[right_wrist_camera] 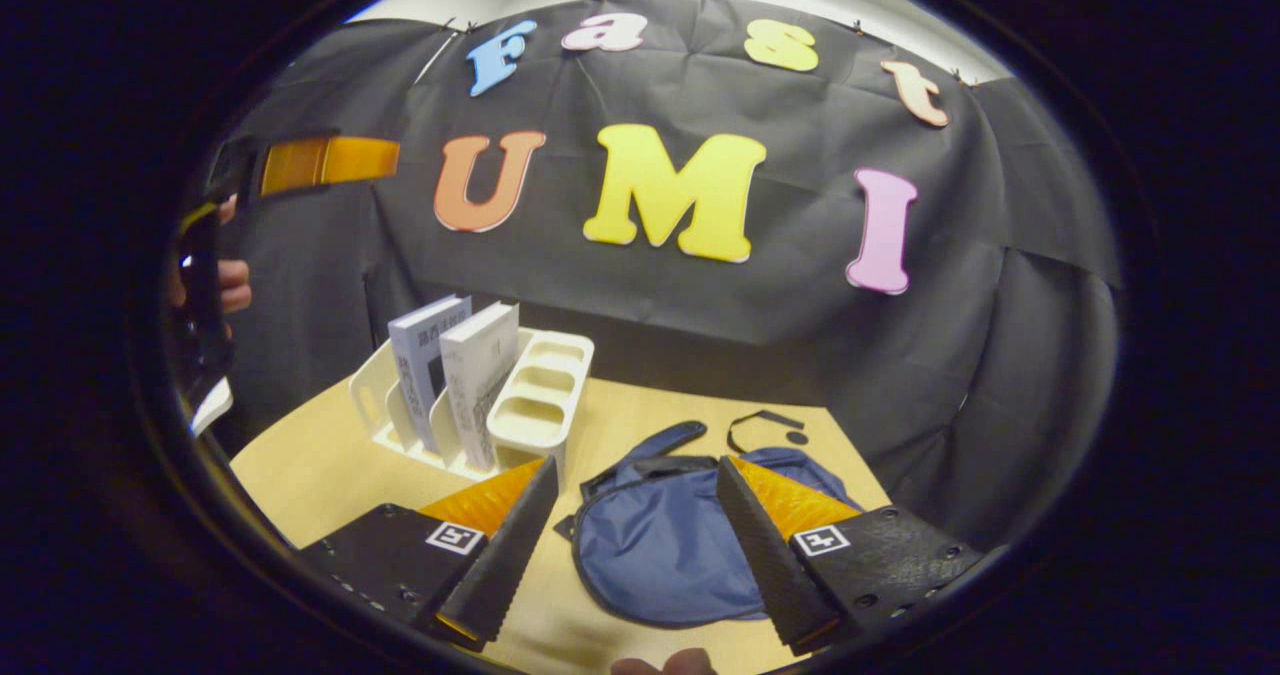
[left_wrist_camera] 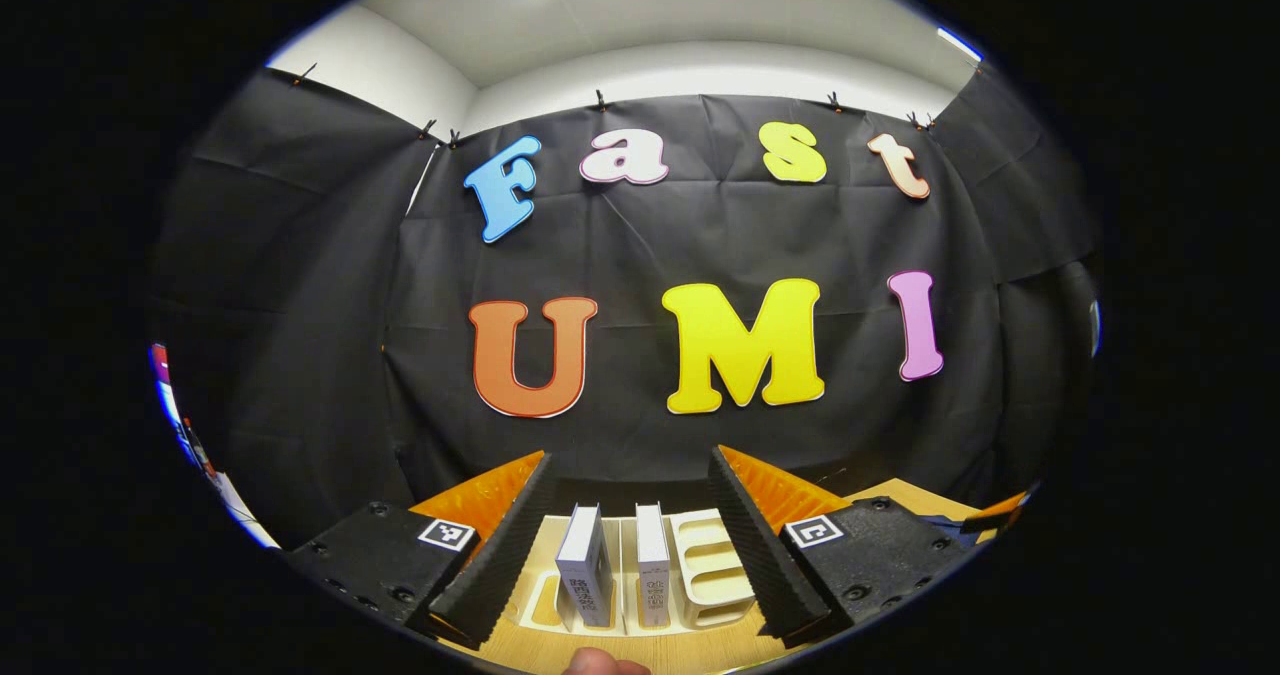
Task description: Open the schoolbag, grab two books from the bookshelf and put them into the schoolbag.
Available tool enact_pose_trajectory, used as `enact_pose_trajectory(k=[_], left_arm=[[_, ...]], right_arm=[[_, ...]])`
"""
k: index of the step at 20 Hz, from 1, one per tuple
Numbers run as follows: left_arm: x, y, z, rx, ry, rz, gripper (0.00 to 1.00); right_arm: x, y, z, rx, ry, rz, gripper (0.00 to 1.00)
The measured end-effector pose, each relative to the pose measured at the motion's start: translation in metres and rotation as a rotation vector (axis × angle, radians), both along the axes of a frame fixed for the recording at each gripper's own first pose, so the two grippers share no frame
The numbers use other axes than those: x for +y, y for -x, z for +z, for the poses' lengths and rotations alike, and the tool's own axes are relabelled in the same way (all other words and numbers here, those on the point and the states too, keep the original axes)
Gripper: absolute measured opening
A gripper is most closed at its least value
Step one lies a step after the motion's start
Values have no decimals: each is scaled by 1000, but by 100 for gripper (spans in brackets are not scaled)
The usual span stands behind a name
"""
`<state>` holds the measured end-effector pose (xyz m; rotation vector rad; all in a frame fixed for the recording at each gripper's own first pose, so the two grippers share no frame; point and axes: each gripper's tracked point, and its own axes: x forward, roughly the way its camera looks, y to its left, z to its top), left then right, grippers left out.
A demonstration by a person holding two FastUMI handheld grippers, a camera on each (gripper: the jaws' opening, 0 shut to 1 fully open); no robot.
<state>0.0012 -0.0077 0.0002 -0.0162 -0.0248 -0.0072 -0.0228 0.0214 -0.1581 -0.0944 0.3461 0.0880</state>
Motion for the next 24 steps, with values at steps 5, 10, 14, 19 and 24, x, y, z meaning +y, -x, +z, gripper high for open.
enact_pose_trajectory(k=[5, 10, 14, 19, 24], left_arm=[[3, 3, 1, 0, -6, 5, 96], [10, 9, 2, -2, -19, 17, 96], [16, 15, -3, 15, -20, 32, 96], [26, 23, -5, 26, -29, 56, 96], [31, 27, -6, 38, -45, 71, 96]], right_arm=[[9, -6, -62, 119, 29, 33, 98], [23, -12, -133, 256, 61, 70, 98], [21, -21, -177, 335, 99, 63, 98], [19, -39, -215, 379, 156, 24, 96], [21, -54, -229, 383, 175, -1, 96]])
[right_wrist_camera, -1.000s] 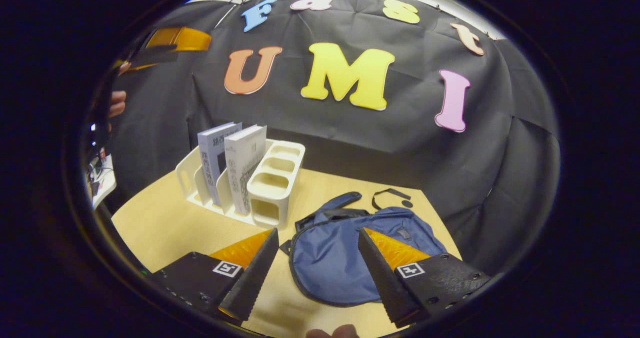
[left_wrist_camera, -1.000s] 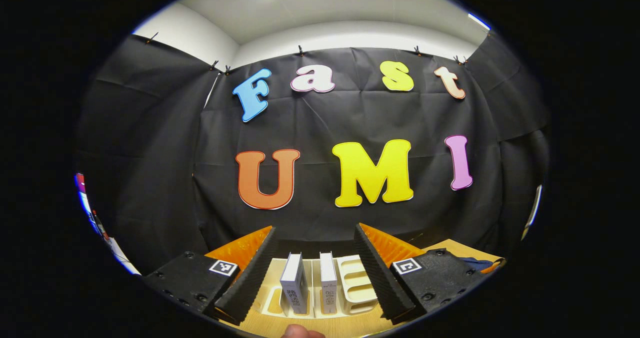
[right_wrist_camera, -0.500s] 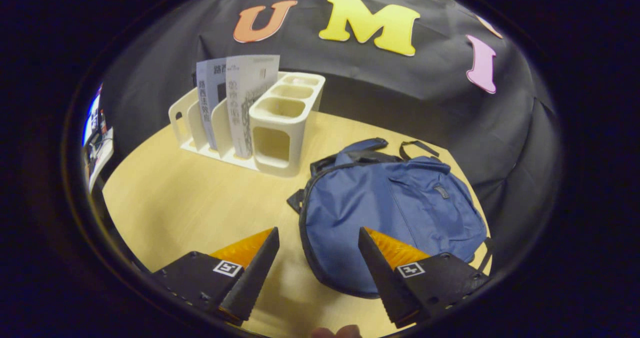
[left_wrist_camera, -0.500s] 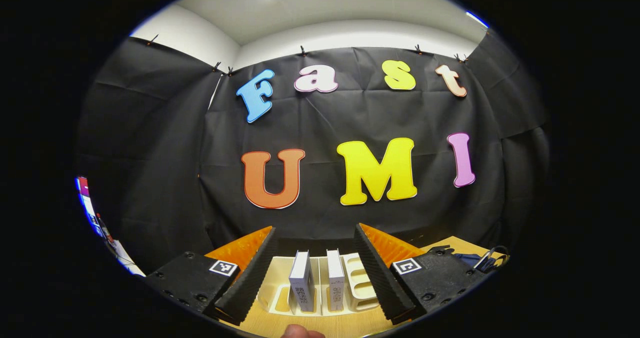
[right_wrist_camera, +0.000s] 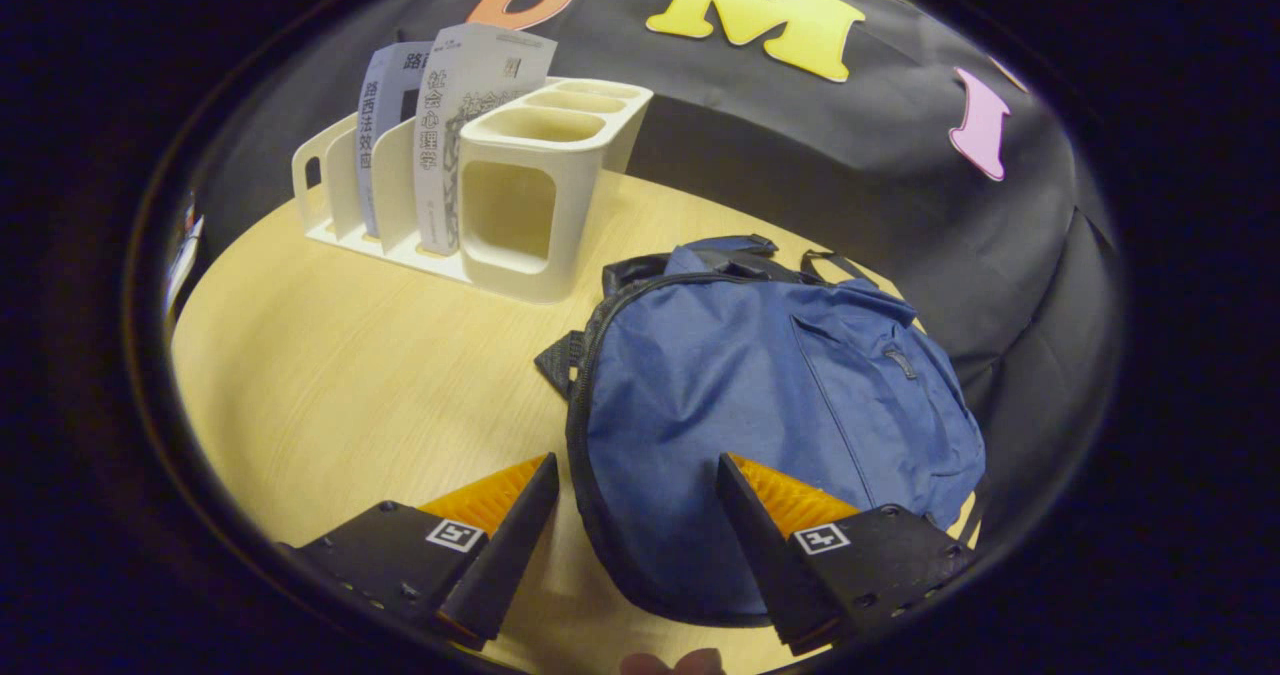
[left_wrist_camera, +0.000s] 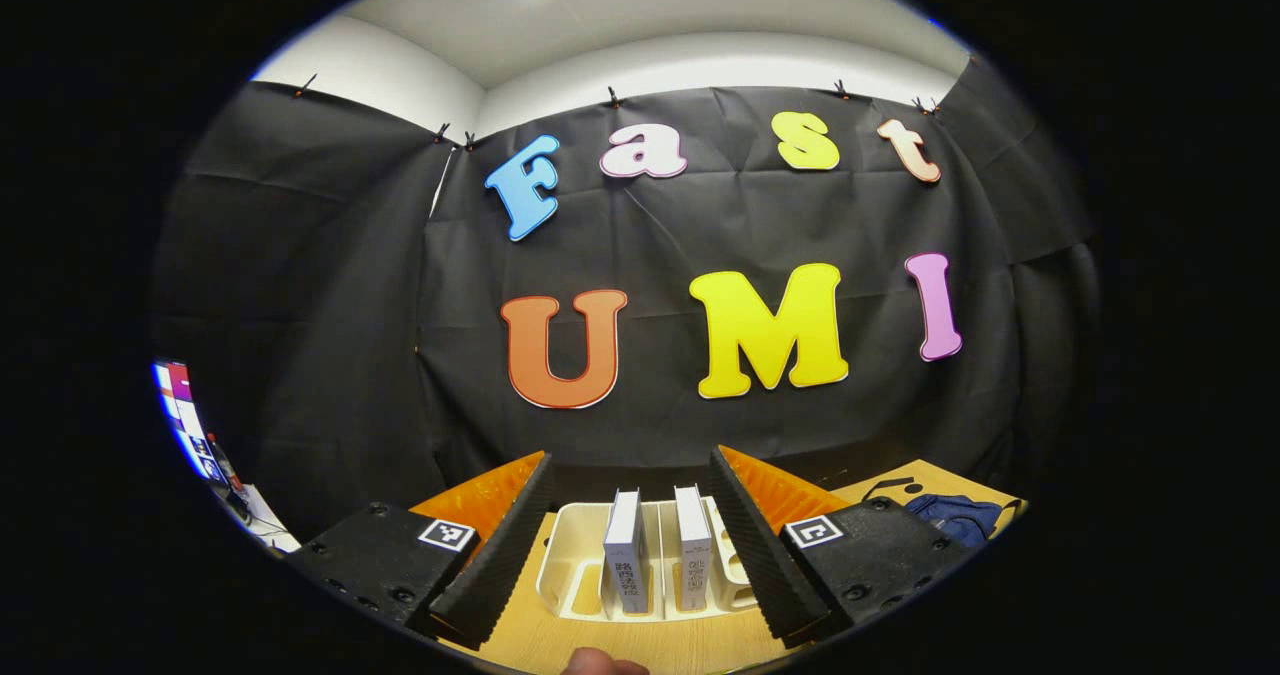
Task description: Open the schoolbag, grab two books from the bookshelf and put them into the schoolbag.
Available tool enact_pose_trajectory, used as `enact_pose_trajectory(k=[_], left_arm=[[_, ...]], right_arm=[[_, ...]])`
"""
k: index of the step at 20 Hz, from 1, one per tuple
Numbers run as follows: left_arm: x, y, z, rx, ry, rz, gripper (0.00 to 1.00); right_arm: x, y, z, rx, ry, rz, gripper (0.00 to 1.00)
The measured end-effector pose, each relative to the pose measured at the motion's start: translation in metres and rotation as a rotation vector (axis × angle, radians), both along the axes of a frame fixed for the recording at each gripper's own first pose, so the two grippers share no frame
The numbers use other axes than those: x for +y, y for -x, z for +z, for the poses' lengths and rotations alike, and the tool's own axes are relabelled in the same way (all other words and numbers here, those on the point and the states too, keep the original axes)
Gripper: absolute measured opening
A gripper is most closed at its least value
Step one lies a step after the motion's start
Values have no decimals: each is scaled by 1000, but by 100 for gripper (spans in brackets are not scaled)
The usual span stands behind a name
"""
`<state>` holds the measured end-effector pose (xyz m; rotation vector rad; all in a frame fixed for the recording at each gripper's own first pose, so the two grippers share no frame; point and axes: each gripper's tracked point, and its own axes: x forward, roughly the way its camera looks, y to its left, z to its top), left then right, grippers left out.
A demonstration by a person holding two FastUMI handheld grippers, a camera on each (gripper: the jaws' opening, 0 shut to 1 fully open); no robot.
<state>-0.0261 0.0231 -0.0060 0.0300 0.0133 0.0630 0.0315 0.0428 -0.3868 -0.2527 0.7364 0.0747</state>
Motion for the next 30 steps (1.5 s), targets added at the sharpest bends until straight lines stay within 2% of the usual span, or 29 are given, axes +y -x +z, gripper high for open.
enact_pose_trajectory(k=[6, 7, 10, 14, 16, 17, 20, 22, 26, 30], left_arm=[[2, 0, -3, 14, 4, 11, 96], [2, 0, -3, 15, 6, 12, 96], [-1, -2, -3, 16, 10, 9, 96], [-4, -5, -7, 27, 15, 3, 96], [-6, -7, -11, 37, 17, 1, 97], [-7, -9, -11, 42, 17, 0, 96], [-7, -13, -18, 55, 20, -2, 97], [-7, -18, -26, 79, 16, 1, 97], [-7, -26, -39, 119, 32, 6, 97], [-10, -40, -44, 135, 30, -5, 97]], right_arm=[[-9, -10, 0, -16, 0, -10, 98], [-9, -11, 1, -11, -16, -14, 87], [-5, -12, 3, 3, -47, 1, 75], [1, -13, 8, 19, -81, 11, 17], [-2, -12, 14, 39, -102, 17, 14], [-1, -11, 16, 58, -124, 13, 1], [-4, -11, 28, 67, -195, 12, 1], [-8, -12, 54, 28, -233, 17, 1], [-28, -13, 113, -66, -258, 31, 1], [-66, -17, 167, -146, -250, 13, 0]])
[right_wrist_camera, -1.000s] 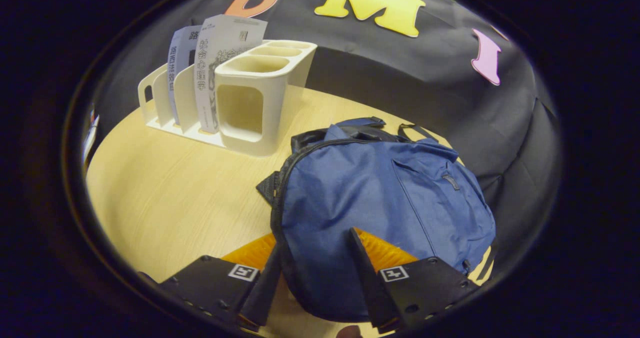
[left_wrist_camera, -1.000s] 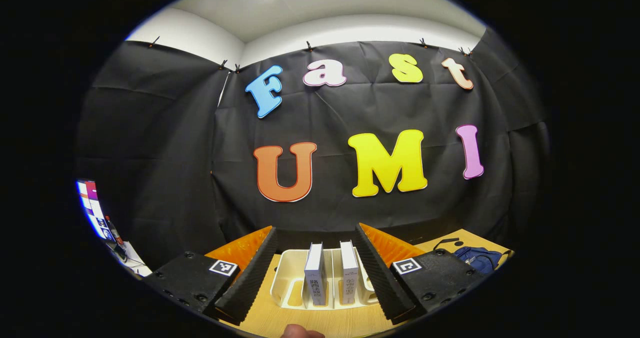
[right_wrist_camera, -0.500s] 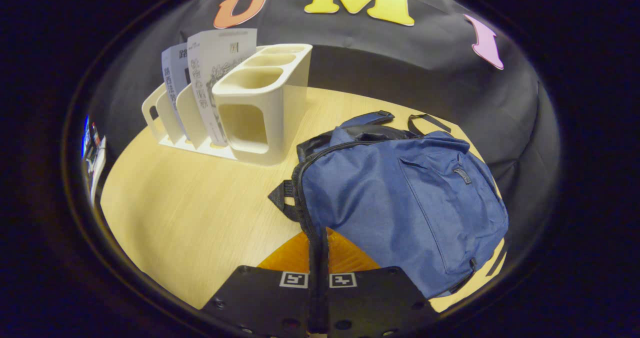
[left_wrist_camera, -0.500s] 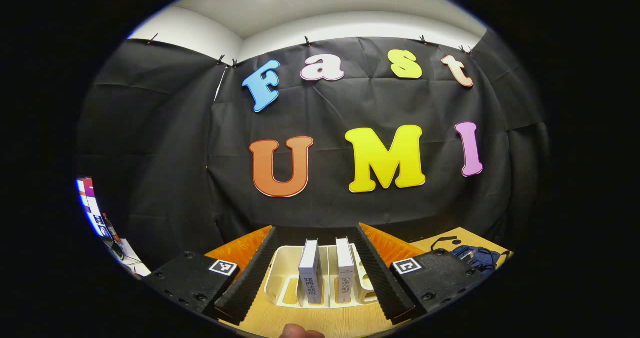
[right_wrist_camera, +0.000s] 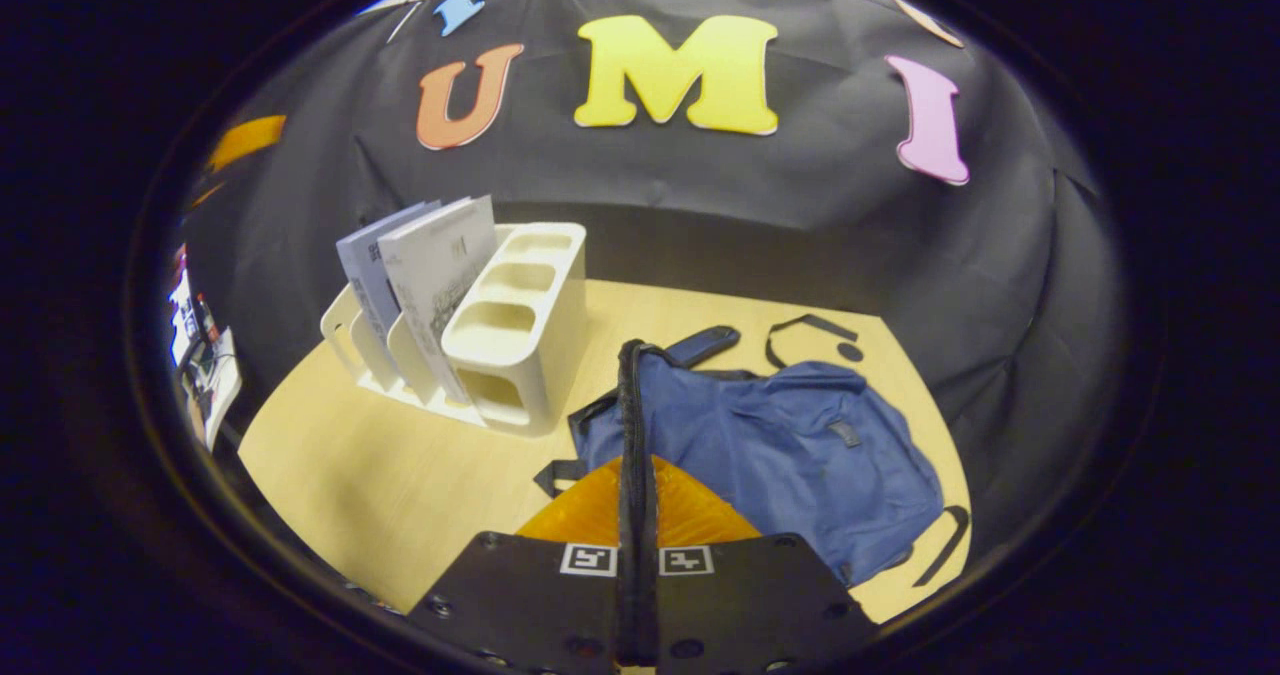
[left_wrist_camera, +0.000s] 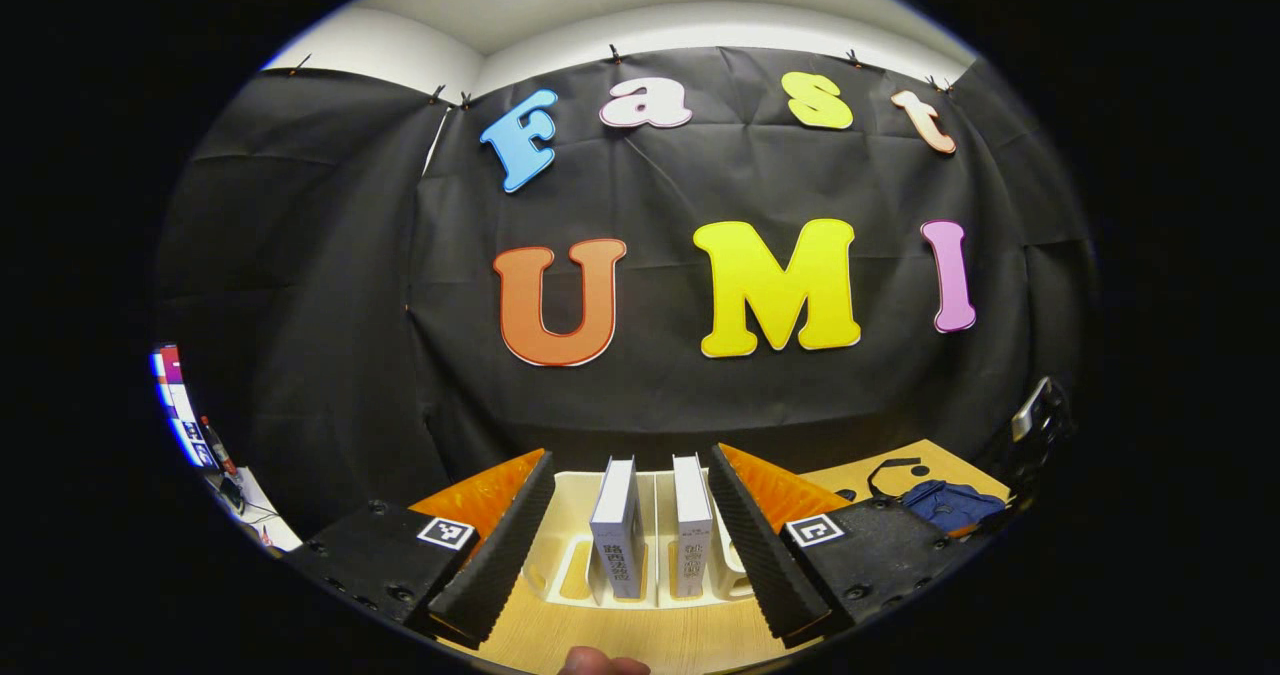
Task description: Open the schoolbag, grab two books from the bookshelf and put them into the schoolbag.
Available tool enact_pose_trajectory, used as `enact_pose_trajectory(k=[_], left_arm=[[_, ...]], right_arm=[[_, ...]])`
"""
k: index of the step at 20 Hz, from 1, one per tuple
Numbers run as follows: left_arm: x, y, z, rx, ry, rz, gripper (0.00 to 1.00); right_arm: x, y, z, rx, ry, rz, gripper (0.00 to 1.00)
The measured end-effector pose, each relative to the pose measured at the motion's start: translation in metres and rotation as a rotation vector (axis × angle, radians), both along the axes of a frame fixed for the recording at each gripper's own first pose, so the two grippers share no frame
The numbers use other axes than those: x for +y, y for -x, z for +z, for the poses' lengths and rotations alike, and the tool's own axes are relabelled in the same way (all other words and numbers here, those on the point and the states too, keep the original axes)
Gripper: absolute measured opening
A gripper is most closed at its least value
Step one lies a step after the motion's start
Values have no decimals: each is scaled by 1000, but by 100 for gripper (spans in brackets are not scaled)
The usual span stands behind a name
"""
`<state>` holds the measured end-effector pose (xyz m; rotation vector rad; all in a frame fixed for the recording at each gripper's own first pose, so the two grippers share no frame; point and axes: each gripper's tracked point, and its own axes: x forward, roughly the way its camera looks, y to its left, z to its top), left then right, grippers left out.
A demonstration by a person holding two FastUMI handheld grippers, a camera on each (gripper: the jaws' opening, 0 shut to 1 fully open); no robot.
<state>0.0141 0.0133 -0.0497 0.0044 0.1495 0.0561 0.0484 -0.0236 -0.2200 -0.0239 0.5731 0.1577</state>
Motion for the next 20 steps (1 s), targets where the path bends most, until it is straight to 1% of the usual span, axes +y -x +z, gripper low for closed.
enact_pose_trajectory(k=[3, 5, 8, 11, 14, 17, 19, 20], left_arm=[[-7, -12, -7, 25, -12, -35, 97], [-12, -19, -11, 61, 14, -59, 97], [-17, -31, -17, 113, 67, -74, 97], [-17, -45, -17, 143, 55, -83, 97], [-22, -66, -24, 216, 59, -123, 97], [-25, -89, -32, 310, 43, -171, 97], [-31, -101, -35, 373, 73, -206, 97], [-31, -108, -39, 405, 81, -210, 97]], right_arm=[[-38, -4, 34, -32, 9, -27, 1], [-67, -5, 49, -45, 26, -53, 1], [-111, -8, 64, -53, 38, -91, 1], [-148, -11, 74, -64, 59, -123, 1], [-170, -16, 83, -65, 37, -143, 1], [-182, -20, 83, -52, 36, -140, 1], [-188, -21, 84, -41, 27, -133, 1], [-192, -23, 83, -34, 26, -132, 1]])
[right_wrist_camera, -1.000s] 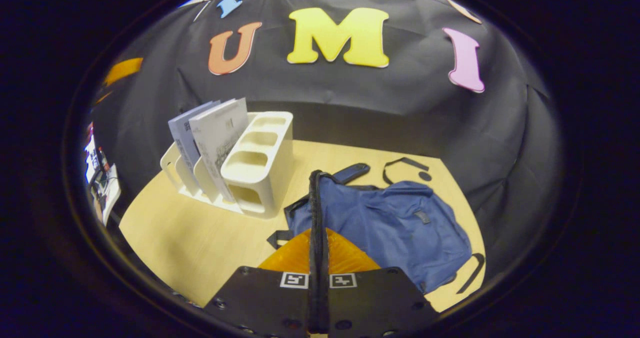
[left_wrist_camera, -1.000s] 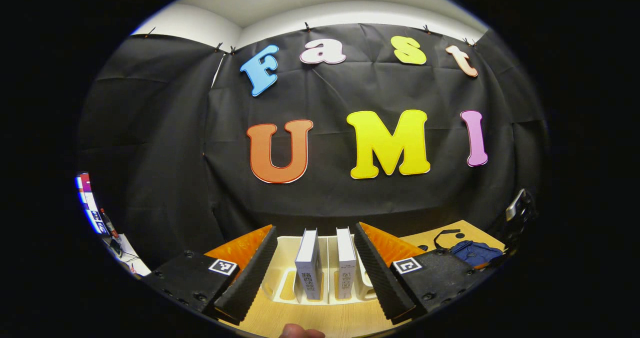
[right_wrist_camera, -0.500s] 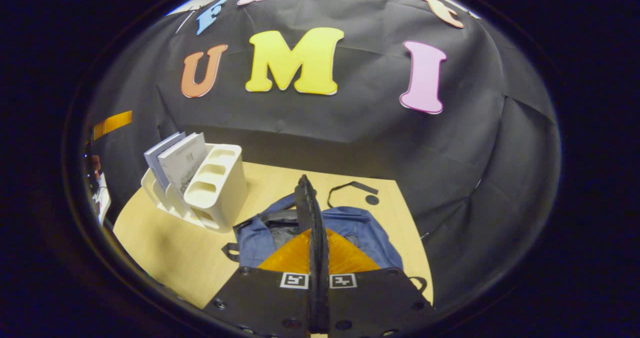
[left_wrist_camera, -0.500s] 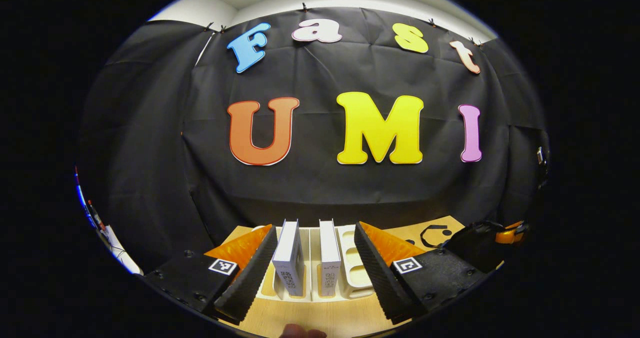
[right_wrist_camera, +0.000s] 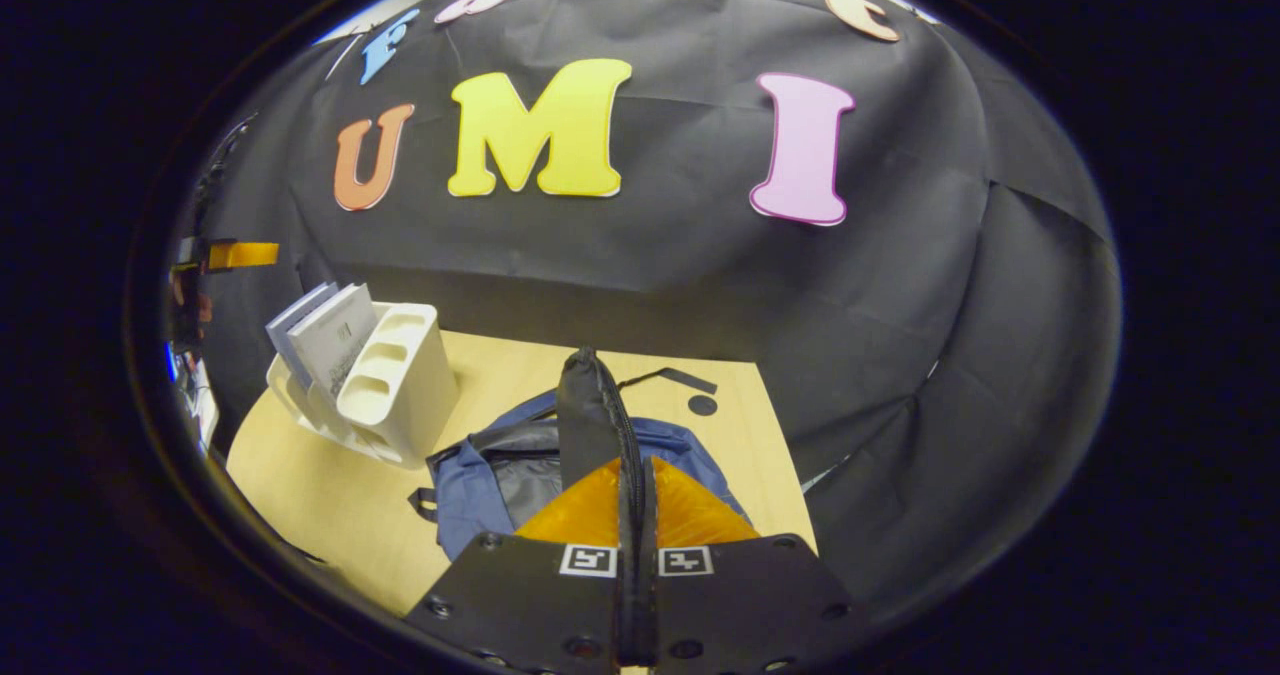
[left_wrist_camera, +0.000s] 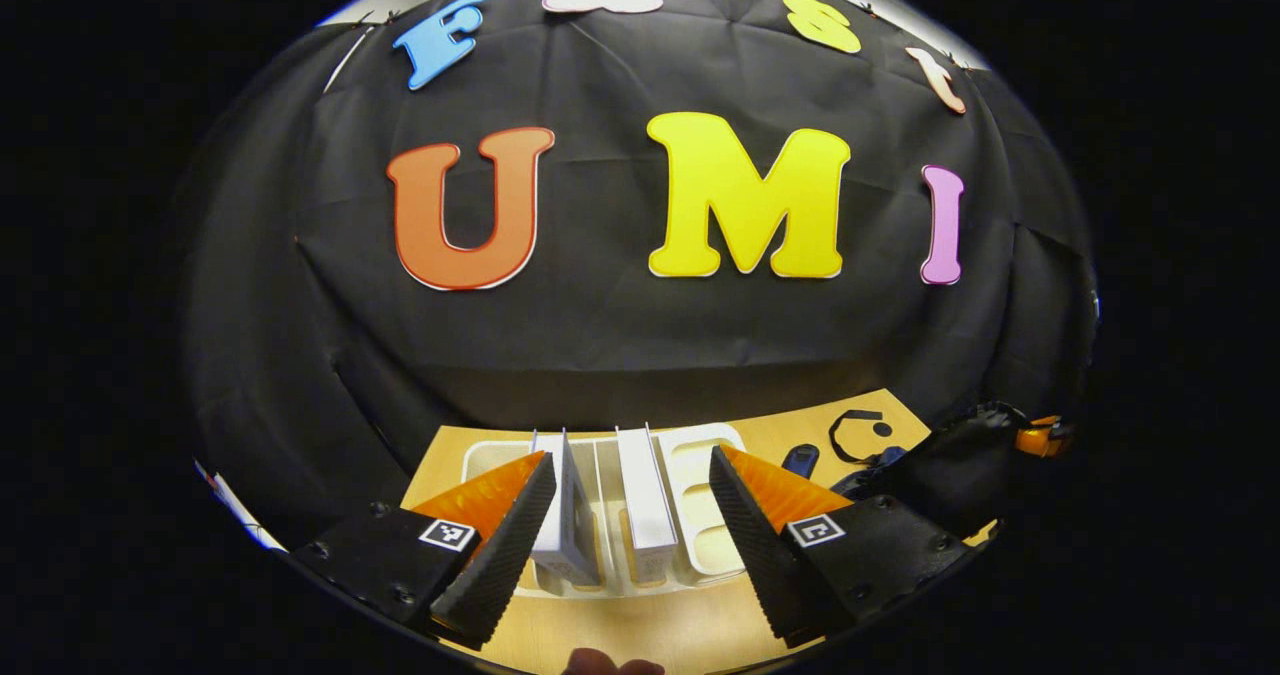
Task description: Open the schoolbag, grab two books from the bookshelf and put them into the schoolbag.
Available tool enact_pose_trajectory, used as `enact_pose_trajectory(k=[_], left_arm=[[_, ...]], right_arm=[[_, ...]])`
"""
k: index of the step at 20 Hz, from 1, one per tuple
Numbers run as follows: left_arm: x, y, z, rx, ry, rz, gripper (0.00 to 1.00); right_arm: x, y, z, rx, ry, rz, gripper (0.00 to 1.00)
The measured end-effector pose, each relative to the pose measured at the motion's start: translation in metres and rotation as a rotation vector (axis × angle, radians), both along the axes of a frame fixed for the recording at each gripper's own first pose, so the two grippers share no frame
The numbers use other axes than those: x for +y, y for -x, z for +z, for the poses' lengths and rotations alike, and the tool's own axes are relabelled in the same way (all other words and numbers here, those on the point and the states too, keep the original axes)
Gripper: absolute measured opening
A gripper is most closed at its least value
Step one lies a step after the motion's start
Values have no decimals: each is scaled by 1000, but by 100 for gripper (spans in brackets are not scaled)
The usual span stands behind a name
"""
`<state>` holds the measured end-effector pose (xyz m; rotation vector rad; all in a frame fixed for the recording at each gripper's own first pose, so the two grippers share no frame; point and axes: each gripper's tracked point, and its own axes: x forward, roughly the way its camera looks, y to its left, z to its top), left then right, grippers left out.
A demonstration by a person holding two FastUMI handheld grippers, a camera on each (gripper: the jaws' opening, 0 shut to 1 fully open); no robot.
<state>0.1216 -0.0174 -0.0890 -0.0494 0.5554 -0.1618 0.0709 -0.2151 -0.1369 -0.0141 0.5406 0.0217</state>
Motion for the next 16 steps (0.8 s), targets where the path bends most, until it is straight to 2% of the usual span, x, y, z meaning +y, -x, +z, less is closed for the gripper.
enact_pose_trajectory(k=[3, 7, 9, 11, 16], left_arm=[[-4, -17, -17, 117, 23, -35, 97], [-13, -32, -50, 281, -21, -113, 97], [-20, -31, -65, 393, -2, -140, 97], [-28, -28, -82, 511, 24, -149, 97], [-31, -24, -122, 746, -19, -147, 97]], right_arm=[[-9, -2, 0, 11, -11, -4, 1], [-16, -5, 0, 20, -20, -13, 1], [-17, -5, -1, 25, -23, -11, 1], [-20, -5, -3, 30, -23, -10, 1], [-22, -5, -5, 38, -32, -10, 1]])
